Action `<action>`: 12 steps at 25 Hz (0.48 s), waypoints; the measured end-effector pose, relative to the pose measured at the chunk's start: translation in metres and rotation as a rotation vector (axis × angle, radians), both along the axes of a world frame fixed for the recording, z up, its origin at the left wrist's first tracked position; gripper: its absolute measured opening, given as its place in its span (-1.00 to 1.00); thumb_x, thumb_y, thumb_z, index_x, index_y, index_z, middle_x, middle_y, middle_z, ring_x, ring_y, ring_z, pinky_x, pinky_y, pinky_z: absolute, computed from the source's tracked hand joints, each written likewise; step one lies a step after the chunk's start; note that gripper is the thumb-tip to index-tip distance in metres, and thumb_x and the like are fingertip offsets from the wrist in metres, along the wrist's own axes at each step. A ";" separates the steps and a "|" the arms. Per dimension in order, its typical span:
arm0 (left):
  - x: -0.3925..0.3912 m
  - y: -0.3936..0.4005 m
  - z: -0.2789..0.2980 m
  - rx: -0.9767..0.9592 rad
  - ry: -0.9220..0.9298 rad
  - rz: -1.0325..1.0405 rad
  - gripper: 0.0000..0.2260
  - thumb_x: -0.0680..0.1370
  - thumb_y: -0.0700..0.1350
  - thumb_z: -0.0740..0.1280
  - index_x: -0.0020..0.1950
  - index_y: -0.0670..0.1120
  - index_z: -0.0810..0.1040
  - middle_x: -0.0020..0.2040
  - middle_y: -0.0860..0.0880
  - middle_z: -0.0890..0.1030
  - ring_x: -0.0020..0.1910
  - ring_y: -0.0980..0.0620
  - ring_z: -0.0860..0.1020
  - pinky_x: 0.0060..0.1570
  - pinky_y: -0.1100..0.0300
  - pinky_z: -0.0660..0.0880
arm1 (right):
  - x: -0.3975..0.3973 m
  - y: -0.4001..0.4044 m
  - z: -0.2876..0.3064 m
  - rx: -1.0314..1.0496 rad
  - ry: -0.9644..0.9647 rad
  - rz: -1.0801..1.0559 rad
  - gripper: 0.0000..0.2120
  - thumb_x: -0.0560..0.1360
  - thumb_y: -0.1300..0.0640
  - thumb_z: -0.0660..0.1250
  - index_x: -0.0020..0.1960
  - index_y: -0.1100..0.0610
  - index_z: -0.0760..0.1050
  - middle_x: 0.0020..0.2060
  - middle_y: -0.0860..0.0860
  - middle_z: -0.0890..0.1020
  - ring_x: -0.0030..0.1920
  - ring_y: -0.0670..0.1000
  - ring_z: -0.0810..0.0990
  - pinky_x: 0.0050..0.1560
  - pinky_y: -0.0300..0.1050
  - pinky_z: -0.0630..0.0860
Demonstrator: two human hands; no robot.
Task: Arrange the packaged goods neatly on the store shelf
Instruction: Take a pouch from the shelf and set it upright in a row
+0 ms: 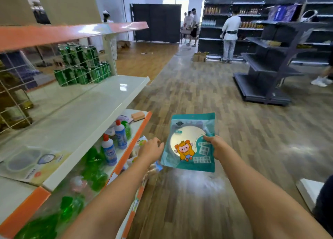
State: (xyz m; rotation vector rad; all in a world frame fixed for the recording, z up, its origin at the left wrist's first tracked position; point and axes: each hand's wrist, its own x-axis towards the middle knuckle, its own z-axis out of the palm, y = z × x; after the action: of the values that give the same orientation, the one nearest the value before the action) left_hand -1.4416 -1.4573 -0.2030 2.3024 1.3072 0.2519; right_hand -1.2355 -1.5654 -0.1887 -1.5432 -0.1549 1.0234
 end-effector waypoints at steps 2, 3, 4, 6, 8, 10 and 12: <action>0.020 0.012 0.004 0.026 0.002 0.014 -0.71 0.61 0.00 0.12 0.18 -0.13 0.49 0.12 -0.12 0.59 0.07 -0.11 0.54 0.03 0.05 0.48 | 0.022 0.014 0.005 0.014 -0.007 0.010 -0.93 0.53 0.30 0.28 -0.03 0.24 0.39 -0.24 0.12 0.57 -0.27 0.08 0.56 -0.29 -0.02 0.50; 0.026 0.018 0.005 0.042 0.008 0.020 -0.71 0.60 0.00 0.13 0.17 -0.13 0.49 0.10 -0.12 0.59 0.05 -0.11 0.54 0.01 0.06 0.49 | 0.030 0.019 0.006 0.020 -0.007 0.019 -0.94 0.53 0.30 0.28 -0.05 0.25 0.40 -0.24 0.12 0.57 -0.27 0.08 0.56 -0.27 -0.02 0.51; 0.037 0.024 0.006 0.057 0.019 0.029 -0.72 0.60 0.00 0.12 0.15 -0.13 0.50 0.08 -0.12 0.60 0.04 -0.11 0.54 -0.01 0.06 0.48 | 0.041 0.026 0.007 0.022 -0.010 0.038 -0.94 0.53 0.30 0.28 -0.06 0.24 0.40 -0.24 0.13 0.57 -0.27 0.08 0.56 -0.26 -0.02 0.52; 0.057 0.036 0.006 0.091 0.054 0.024 -0.72 0.60 -0.01 0.11 0.13 -0.13 0.50 0.06 -0.11 0.60 0.01 -0.11 0.54 -0.04 0.05 0.49 | 0.063 0.039 0.005 0.026 -0.003 0.054 -0.94 0.53 0.29 0.28 -0.08 0.23 0.40 -0.23 0.13 0.57 -0.27 0.08 0.56 -0.25 -0.03 0.52; 0.074 0.049 0.007 0.125 0.101 0.006 -0.73 0.60 -0.02 0.12 0.16 -0.12 0.51 0.06 -0.10 0.61 0.01 -0.10 0.55 -0.06 0.06 0.48 | 0.079 0.054 0.000 0.025 0.023 0.049 -0.95 0.54 0.28 0.28 -0.06 0.23 0.41 -0.23 0.12 0.56 -0.27 0.07 0.56 -0.24 -0.03 0.52; 0.088 0.065 0.006 0.172 0.161 -0.014 -0.73 0.61 -0.03 0.13 0.17 -0.11 0.51 0.06 -0.10 0.61 0.02 -0.08 0.54 -0.09 0.08 0.45 | 0.091 0.070 -0.005 0.020 0.032 0.051 -0.94 0.56 0.24 0.27 -0.07 0.22 0.41 -0.25 0.11 0.56 -0.28 0.07 0.55 -0.24 -0.04 0.52; 0.103 0.083 0.006 0.208 0.226 -0.031 -0.73 0.62 -0.03 0.12 0.18 -0.12 0.50 0.08 -0.11 0.60 0.06 -0.10 0.53 -0.08 0.09 0.43 | 0.106 0.089 -0.011 -0.001 0.019 0.028 -0.89 0.56 0.19 0.28 -0.10 0.21 0.41 -0.26 0.11 0.56 -0.28 0.06 0.55 -0.24 -0.04 0.52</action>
State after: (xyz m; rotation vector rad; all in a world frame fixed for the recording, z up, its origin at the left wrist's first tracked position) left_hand -1.3384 -1.3740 -0.1966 2.5870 1.4100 0.1241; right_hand -1.1297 -1.4762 -0.1998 -1.5361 -0.1631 1.0595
